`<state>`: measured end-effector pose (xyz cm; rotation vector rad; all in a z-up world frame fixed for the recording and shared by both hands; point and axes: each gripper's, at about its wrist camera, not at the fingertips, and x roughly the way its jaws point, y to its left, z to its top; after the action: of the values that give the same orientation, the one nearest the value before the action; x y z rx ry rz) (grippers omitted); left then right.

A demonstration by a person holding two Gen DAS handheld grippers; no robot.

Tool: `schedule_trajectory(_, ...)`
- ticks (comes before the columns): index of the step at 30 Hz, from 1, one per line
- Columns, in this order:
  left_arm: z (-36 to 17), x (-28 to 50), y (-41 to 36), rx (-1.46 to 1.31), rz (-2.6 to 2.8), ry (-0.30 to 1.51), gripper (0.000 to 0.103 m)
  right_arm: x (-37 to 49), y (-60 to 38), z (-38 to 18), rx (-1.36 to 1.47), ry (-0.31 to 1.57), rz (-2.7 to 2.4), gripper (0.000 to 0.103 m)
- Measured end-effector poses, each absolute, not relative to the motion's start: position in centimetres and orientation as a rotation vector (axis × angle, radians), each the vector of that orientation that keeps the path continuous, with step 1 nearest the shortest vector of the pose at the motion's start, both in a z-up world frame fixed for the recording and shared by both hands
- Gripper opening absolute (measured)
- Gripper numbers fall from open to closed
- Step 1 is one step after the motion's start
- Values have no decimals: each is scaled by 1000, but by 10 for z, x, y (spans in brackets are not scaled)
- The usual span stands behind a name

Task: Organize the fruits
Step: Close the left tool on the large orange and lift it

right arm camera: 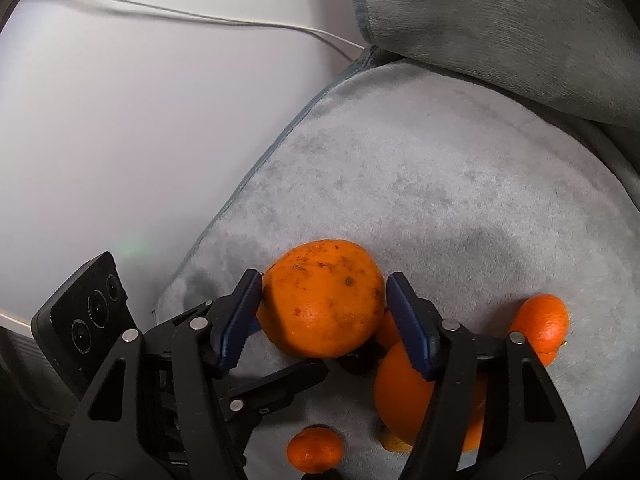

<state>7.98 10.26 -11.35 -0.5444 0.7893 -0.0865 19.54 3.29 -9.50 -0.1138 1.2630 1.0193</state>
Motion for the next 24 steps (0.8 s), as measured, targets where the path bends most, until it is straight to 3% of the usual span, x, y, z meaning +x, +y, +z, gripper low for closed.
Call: schedule_trajectory(24,-68,59,66,-440,-108,698,58,174,-7,-47,-68,1144,1007,65)
